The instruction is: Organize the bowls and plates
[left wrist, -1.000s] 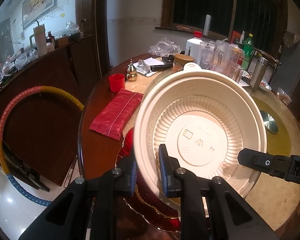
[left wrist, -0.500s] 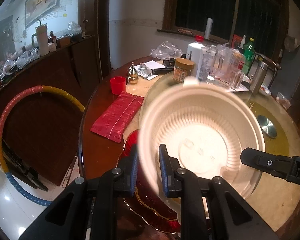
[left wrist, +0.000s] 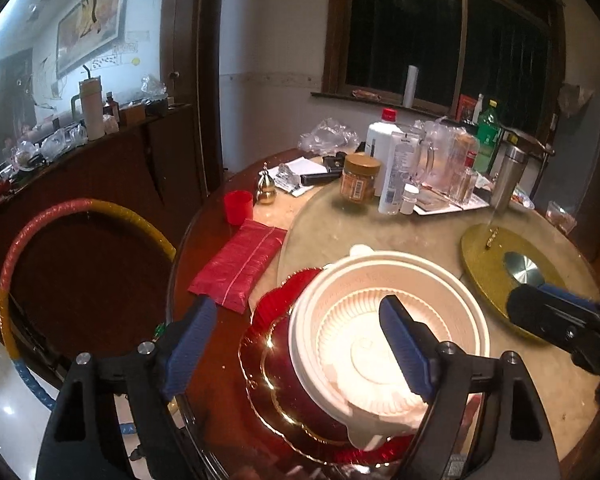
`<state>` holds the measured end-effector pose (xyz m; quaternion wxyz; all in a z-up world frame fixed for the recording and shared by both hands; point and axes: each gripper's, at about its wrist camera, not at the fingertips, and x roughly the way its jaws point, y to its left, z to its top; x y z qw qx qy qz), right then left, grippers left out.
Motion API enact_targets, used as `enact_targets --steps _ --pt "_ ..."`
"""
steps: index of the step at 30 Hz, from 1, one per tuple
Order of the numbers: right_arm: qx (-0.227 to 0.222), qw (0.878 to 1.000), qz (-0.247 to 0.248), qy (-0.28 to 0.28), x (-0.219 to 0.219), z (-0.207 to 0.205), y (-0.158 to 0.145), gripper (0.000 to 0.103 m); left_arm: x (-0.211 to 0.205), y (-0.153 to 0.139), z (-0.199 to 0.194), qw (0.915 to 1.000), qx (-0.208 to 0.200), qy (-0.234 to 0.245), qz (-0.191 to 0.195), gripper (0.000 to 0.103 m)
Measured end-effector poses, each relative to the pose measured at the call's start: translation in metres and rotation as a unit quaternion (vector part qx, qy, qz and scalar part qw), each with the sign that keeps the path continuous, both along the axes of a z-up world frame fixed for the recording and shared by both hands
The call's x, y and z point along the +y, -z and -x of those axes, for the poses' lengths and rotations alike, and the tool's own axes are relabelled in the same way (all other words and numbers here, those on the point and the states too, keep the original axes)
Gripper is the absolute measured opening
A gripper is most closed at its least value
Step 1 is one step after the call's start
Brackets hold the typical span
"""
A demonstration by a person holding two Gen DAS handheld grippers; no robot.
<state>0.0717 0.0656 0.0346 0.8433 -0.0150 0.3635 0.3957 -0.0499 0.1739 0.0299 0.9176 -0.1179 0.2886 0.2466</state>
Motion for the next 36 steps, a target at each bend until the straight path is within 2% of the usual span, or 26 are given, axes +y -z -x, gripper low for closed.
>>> enact_targets --steps 5,9,15,27,29,32,33,36 --pt "-0.078 0.993 0.067 -0.053 -0.008 0.018 -0.005 0.073 -0.009 0.003 -0.002 0.9989 0.034 0.000 -0.031 0.084" --pt "-0.103 0.987 0.096 -0.081 -0.014 0.030 -0.006 0.074 -0.017 0.005 0.000 0.9982 0.045 0.012 -0.038 0.084" --pt "-0.103 0.983 0.122 -0.093 -0.015 0.035 0.000 0.074 -0.022 0.006 0.002 0.9977 0.057 0.020 -0.030 0.084" --pt "-0.099 0.981 0.140 -0.090 -0.012 0.037 0.005 0.074 -0.020 0.009 0.002 0.9967 0.075 0.031 -0.006 0.084" --pt "-0.099 0.981 0.143 -0.090 -0.012 0.037 0.005 0.074 -0.020 0.010 0.000 0.9960 0.080 0.040 0.005 0.086" --pt "-0.098 0.980 0.145 -0.089 -0.011 0.036 0.006 0.074 -0.018 0.011 -0.001 0.9956 0.078 0.049 0.016 0.097" --pt "-0.098 0.981 0.144 -0.090 -0.011 0.036 0.005 0.074 -0.019 0.010 -0.001 0.9958 0.075 0.050 0.013 0.103" --pt "-0.098 0.981 0.144 -0.091 -0.011 0.036 0.006 0.074 -0.023 0.007 0.001 0.9968 0.065 0.043 -0.011 0.103"
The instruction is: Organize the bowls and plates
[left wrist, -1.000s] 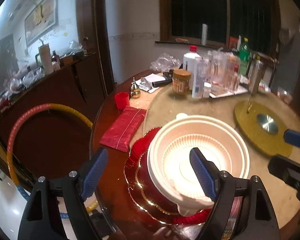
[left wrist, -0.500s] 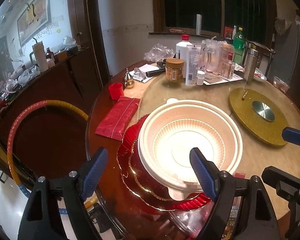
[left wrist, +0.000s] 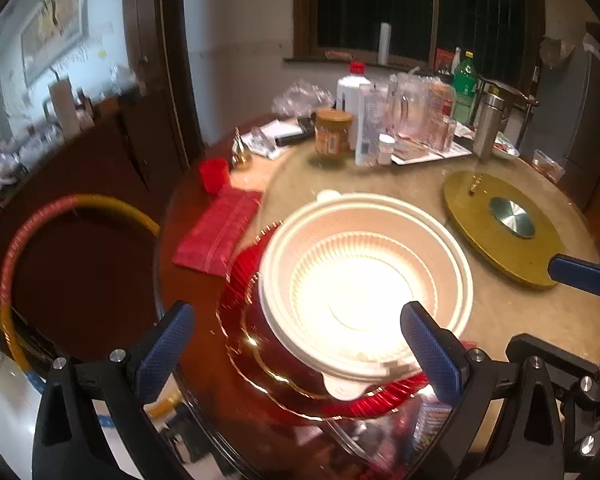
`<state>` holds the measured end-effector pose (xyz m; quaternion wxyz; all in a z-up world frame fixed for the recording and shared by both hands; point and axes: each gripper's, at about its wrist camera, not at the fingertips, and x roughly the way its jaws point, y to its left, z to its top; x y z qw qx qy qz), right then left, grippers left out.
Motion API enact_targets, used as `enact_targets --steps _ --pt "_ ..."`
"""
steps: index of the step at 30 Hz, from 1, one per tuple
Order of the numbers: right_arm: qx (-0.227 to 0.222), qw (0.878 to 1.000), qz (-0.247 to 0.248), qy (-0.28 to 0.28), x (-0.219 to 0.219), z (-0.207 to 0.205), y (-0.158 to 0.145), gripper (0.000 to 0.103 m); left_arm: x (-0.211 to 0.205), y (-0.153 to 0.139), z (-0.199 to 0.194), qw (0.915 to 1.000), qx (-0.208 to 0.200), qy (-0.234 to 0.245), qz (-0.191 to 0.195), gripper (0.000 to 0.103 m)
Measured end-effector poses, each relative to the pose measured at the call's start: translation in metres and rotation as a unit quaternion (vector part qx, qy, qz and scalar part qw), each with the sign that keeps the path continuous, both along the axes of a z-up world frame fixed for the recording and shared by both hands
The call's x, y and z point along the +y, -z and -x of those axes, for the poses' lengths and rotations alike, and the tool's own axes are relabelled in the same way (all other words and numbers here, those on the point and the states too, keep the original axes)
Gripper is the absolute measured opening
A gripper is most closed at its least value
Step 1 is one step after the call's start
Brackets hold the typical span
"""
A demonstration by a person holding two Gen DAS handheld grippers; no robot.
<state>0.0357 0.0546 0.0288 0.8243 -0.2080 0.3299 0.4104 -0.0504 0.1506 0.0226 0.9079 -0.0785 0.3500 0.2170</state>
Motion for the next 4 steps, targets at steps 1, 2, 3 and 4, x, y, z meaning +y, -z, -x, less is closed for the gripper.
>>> enact_targets --steps 1,2,3,4 --pt "0.000 1.000 0.000 -0.001 0.0005 0.0002 0.0000 0.074 -0.0012 -0.0009 0.0003 1.0000 -0.001 -0.002 -0.008 0.103" --pt "0.000 1.000 0.001 -0.003 0.0010 0.0002 0.0000 0.074 -0.0017 -0.0014 0.0002 0.9999 -0.001 -0.003 -0.012 0.103" --pt "0.000 1.000 0.000 -0.004 0.0015 0.0005 -0.0003 0.074 -0.0008 -0.0015 -0.0007 1.0000 0.000 -0.001 -0.007 0.103" --pt "0.000 1.000 0.000 -0.005 0.0018 0.0009 -0.0004 0.074 -0.0002 -0.0015 -0.0010 1.0000 0.000 -0.001 -0.005 0.103"
